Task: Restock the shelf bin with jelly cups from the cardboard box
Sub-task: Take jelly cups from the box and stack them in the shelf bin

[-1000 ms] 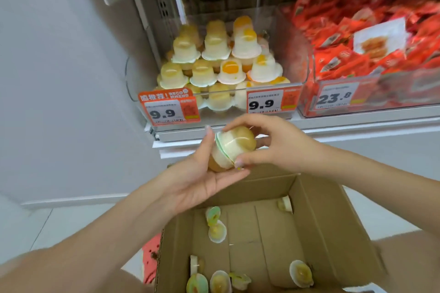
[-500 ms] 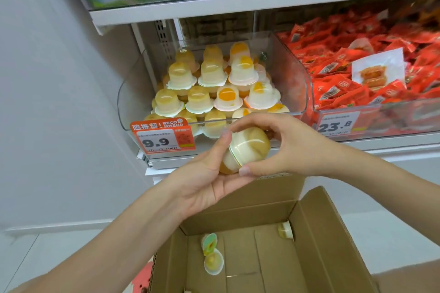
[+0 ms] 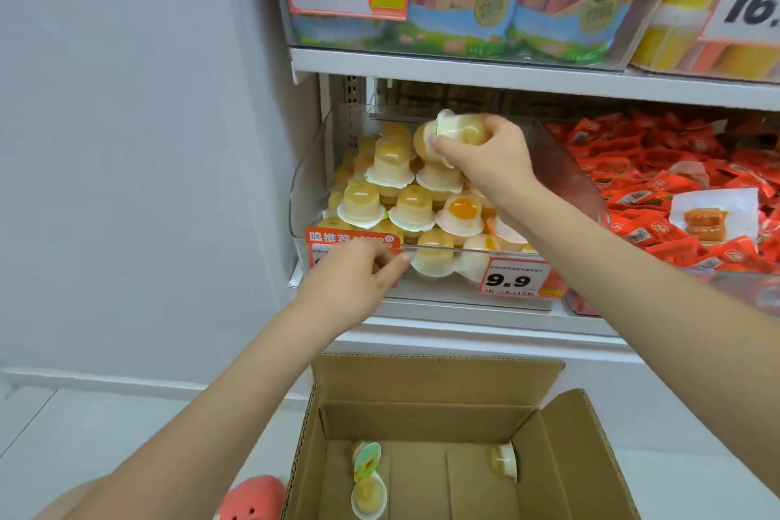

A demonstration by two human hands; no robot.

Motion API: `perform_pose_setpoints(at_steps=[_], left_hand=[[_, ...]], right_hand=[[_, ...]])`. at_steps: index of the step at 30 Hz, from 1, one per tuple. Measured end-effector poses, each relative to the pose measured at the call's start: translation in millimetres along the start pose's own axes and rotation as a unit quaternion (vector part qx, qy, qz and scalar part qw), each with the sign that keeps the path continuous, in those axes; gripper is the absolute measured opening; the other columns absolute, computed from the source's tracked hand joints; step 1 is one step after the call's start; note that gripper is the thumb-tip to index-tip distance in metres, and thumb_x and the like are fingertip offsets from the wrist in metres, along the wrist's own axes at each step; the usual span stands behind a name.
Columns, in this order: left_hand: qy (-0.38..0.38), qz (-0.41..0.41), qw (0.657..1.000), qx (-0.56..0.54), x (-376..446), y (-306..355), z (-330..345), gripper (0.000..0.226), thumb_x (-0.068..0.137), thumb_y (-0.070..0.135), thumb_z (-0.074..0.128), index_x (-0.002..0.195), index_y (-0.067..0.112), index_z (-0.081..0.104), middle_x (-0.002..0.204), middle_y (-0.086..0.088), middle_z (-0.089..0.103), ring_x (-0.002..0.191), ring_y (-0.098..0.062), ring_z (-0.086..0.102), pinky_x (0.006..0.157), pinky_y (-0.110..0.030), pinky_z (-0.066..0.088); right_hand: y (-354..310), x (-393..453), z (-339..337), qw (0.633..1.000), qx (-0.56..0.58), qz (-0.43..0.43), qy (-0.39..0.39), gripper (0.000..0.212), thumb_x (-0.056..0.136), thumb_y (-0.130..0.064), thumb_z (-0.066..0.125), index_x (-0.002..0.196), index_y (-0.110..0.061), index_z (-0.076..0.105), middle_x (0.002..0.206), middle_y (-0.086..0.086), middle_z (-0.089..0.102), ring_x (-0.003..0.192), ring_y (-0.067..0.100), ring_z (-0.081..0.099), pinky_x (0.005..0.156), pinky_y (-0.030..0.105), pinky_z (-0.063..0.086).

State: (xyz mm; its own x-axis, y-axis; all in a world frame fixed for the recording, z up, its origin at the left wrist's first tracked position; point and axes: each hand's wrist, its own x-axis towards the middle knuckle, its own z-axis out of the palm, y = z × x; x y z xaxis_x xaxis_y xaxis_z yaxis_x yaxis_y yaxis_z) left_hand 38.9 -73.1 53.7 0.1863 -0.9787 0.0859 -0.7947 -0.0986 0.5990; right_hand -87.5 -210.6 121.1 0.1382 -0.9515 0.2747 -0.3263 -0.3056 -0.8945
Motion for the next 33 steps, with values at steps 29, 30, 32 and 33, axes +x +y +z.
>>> perform_pose_setpoints(at_steps=[29,30,32,33], left_hand=[[-0.044,0.024,0.998,0.049,-5.4,-4.1,-1.8,0.041,0.091,0.051,0.051,0.095,0.011,0.06,0.086,-0.004,0.064,0.082,-0.024,0.06,0.074,-0.04,0.053],[-0.05,0.024,0.997,0.055,-6.6,-4.8,-1.5,0.041,0.091,0.05,0.051,0.096,0.011,0.06,0.088,-0.004,0.065,0.084,-0.024,0.06,0.075,-0.04,0.053],[-0.071,0.022,0.995,0.068,-9.7,-8.9,1.2,0.038,0.091,0.049,0.052,0.1,0.012,0.059,0.096,-0.004,0.064,0.09,-0.024,0.06,0.079,-0.041,0.053],[-0.089,0.024,0.993,0.069,-11.3,-11.8,3.8,0.035,0.091,0.048,0.053,0.102,0.015,0.059,0.1,-0.003,0.063,0.093,-0.023,0.059,0.081,-0.041,0.052]], right_hand=[[-42.1,63.7,8.0,0.882,-0.404,-0.078,-0.231,0.091,0.073,-0.041,0.077,0.148,-0.021,0.028,0.144,0.003,0.042,0.124,0.024,0.047,0.093,0.034,0.048],[-37.0,53.9,3.5,0.903,-0.365,-0.092,-0.205,0.084,0.077,-0.035,0.075,0.147,-0.018,0.032,0.143,0.003,0.044,0.124,0.022,0.048,0.093,0.031,0.048],[-23.6,19.3,-8.3,0.935,-0.28,-0.176,-0.13,0.062,0.08,-0.023,0.073,0.136,-0.014,0.049,0.131,0.0,0.055,0.116,0.013,0.054,0.095,0.025,0.046],[-15.7,-4.5,-15.8,0.94,-0.234,-0.226,-0.103,0.049,0.08,-0.018,0.072,0.126,-0.014,0.058,0.121,-0.003,0.061,0.108,0.007,0.056,0.095,0.022,0.046]])
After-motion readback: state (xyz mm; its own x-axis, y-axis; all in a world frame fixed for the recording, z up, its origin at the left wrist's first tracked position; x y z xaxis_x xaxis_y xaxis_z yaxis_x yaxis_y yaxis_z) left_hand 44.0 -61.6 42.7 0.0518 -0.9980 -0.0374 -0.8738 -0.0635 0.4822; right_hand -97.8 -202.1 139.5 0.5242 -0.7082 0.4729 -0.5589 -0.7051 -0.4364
